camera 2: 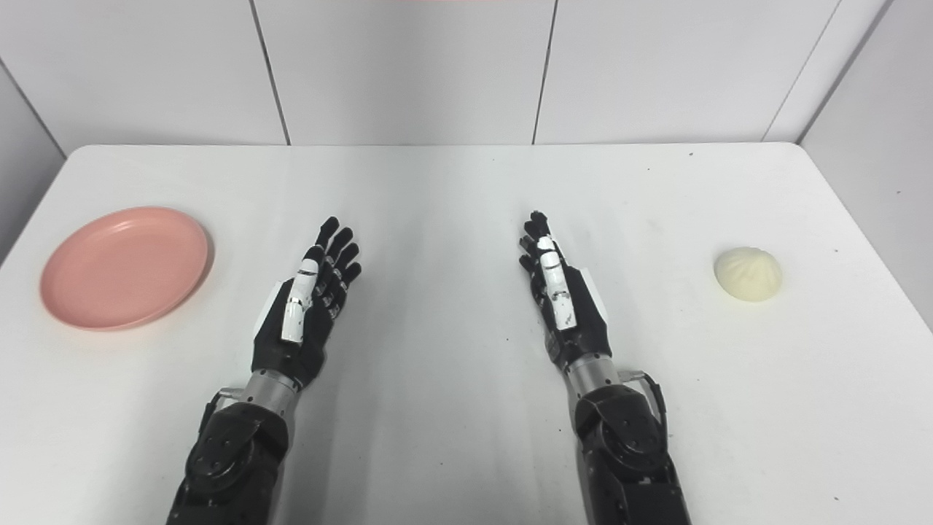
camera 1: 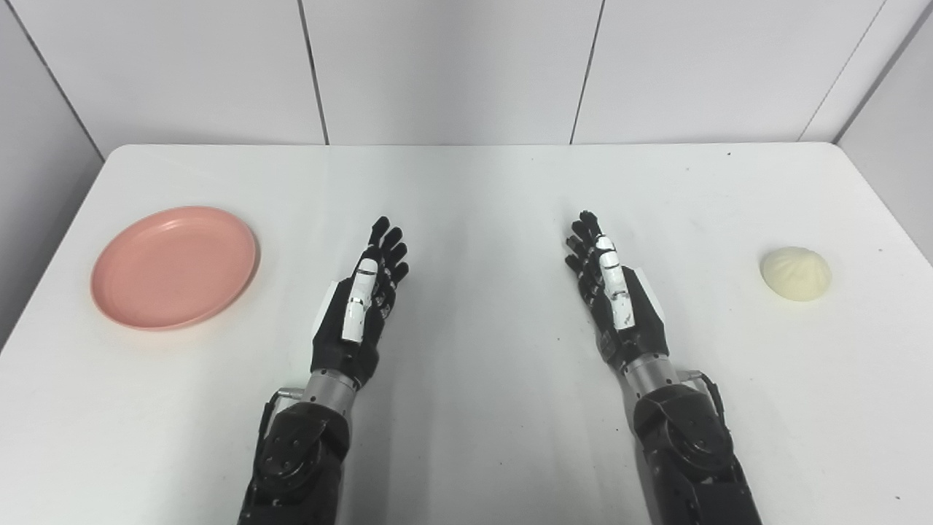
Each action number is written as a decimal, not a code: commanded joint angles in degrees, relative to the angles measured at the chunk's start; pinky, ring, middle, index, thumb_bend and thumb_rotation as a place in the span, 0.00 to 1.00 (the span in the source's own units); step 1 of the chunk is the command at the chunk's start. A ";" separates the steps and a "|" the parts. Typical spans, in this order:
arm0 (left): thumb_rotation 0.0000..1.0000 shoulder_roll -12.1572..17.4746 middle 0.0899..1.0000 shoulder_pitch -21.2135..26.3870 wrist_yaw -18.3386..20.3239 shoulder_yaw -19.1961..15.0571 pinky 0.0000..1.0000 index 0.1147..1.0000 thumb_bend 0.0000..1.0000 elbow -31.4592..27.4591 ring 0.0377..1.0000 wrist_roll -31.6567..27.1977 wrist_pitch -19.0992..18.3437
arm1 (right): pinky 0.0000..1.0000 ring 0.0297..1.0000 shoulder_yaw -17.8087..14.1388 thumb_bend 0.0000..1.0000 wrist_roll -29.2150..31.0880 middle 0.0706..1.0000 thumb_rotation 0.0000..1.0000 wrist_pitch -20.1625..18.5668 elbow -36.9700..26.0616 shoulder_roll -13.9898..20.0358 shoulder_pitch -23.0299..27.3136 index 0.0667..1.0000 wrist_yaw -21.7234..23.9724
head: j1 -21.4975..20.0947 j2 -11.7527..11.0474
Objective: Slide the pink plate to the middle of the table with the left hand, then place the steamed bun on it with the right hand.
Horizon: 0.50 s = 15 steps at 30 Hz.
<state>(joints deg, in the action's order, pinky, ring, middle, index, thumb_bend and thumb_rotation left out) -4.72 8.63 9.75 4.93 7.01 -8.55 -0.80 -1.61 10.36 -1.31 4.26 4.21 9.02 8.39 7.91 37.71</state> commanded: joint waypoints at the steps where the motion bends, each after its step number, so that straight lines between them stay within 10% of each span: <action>1: 1.00 0.22 1.00 -2.50 -0.89 -0.05 1.00 1.00 0.35 4.35 1.00 0.62 -3.45 | 1.00 1.00 -0.64 0.23 1.16 1.00 1.00 0.32 2.61 0.54 -1.65 1.00 0.99 | 1.98 -0.33; 15: 1.00 -1.72 1.00 -1.49 -1.34 0.48 1.00 1.00 0.35 7.04 1.00 1.53 -2.37 | 1.00 1.00 -1.31 0.20 1.42 1.00 1.00 -0.71 1.60 1.64 -1.80 1.00 0.69 | 6.06 -1.74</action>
<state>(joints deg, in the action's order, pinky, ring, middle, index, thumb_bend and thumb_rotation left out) -6.39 10.50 9.39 5.32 9.68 -7.54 -0.09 -2.44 12.00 -1.34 4.52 5.38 9.13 9.30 13.97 36.04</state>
